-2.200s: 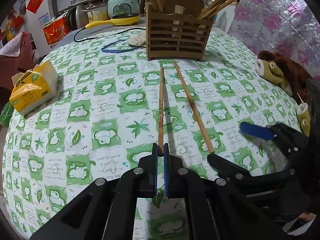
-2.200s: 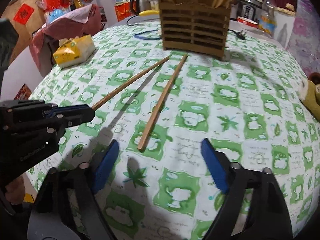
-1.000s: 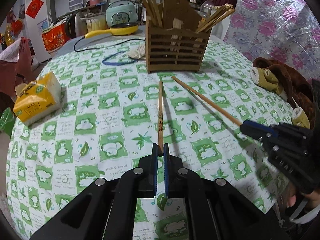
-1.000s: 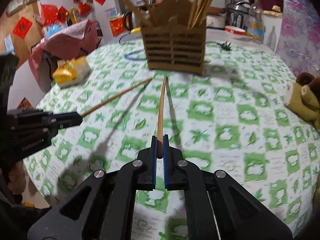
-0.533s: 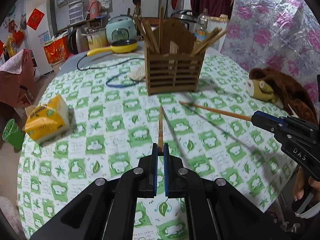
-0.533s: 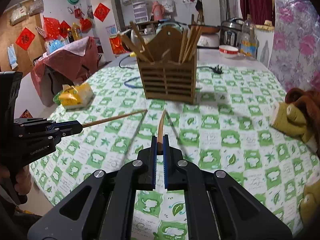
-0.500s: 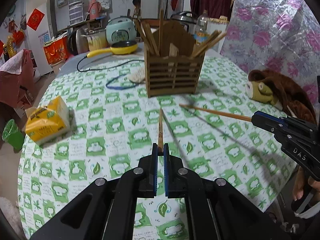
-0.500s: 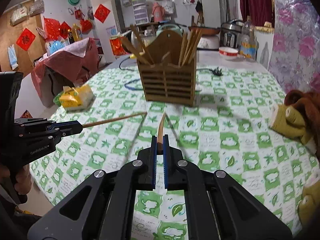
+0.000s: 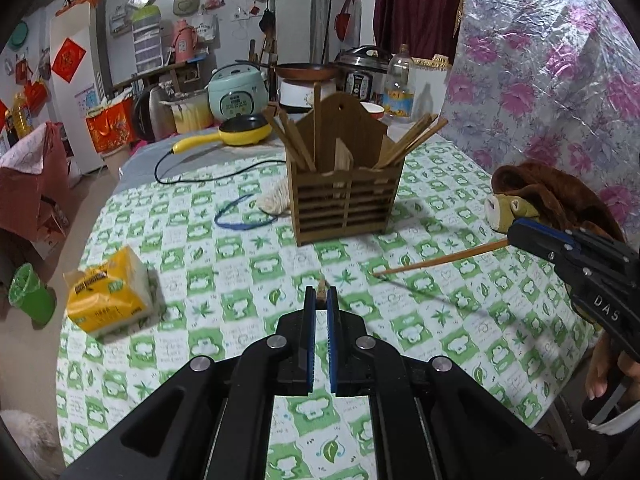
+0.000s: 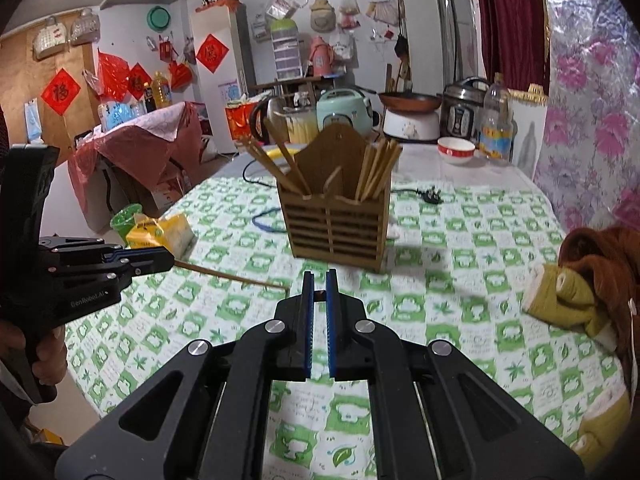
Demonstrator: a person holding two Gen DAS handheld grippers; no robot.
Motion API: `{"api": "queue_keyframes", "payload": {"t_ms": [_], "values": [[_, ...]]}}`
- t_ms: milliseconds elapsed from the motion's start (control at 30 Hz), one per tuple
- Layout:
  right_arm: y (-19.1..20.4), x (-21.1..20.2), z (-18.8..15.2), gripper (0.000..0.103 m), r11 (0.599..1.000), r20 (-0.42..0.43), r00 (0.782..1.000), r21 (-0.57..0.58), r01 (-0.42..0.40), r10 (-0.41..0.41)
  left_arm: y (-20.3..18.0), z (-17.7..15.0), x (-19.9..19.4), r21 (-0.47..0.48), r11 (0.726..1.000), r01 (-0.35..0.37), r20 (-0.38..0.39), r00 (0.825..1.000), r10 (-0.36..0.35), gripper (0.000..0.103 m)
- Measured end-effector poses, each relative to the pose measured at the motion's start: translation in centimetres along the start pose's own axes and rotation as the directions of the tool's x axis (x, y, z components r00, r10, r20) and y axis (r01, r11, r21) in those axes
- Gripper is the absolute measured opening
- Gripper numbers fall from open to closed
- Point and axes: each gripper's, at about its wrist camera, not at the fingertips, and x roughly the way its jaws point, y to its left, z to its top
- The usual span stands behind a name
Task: Organize utensils
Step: 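Lift both chopsticks and carry them toward the wooden holder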
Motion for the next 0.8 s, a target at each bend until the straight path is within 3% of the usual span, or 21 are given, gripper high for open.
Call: {"api": "queue_keyframes", "payload": {"t_ms": [800], "values": [[-0.1, -0.5, 2.5, 0.007, 1.0, 0.039, 0.999, -0.003, -0.031, 0.031, -1.2, 1.9, -0.7, 0.05, 0.999, 0.009, 0.021, 1.0, -0.011, 0.006]]}}
